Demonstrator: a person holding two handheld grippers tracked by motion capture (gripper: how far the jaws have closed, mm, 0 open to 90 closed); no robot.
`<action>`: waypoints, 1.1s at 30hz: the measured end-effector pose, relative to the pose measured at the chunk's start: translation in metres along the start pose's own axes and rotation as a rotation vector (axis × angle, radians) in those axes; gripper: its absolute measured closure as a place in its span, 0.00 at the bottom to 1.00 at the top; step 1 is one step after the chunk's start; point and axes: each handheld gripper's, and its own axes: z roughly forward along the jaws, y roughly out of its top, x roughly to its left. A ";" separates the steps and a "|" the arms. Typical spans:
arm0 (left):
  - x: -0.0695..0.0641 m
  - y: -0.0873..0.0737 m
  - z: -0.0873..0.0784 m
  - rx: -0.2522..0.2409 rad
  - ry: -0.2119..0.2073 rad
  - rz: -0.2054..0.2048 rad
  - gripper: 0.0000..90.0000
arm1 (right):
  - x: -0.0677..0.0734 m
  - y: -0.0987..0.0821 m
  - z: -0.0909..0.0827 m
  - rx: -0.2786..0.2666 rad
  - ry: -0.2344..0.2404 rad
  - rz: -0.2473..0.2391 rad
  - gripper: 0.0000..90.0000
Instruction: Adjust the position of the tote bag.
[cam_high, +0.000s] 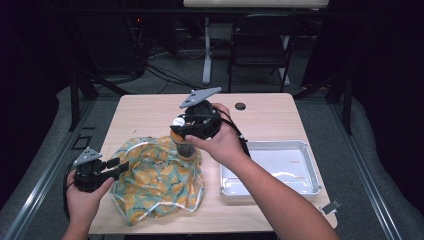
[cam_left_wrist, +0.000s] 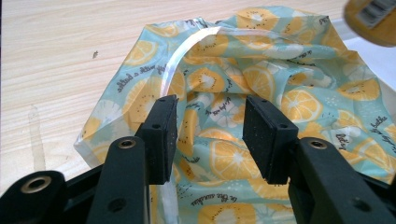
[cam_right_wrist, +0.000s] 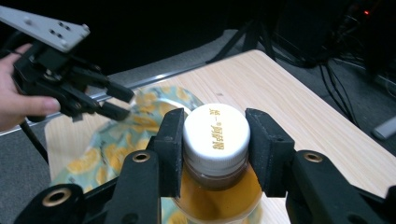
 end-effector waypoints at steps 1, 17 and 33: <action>0.000 0.000 0.000 0.000 0.001 0.000 0.61 | -0.002 -0.004 -0.004 0.000 -0.007 0.003 0.65; 0.001 -0.002 0.002 0.008 0.007 -0.005 0.61 | -0.047 -0.064 -0.040 0.040 -0.129 0.086 0.65; 0.001 -0.002 0.002 0.002 0.007 -0.010 0.61 | -0.068 -0.096 -0.052 0.055 -0.187 0.137 0.65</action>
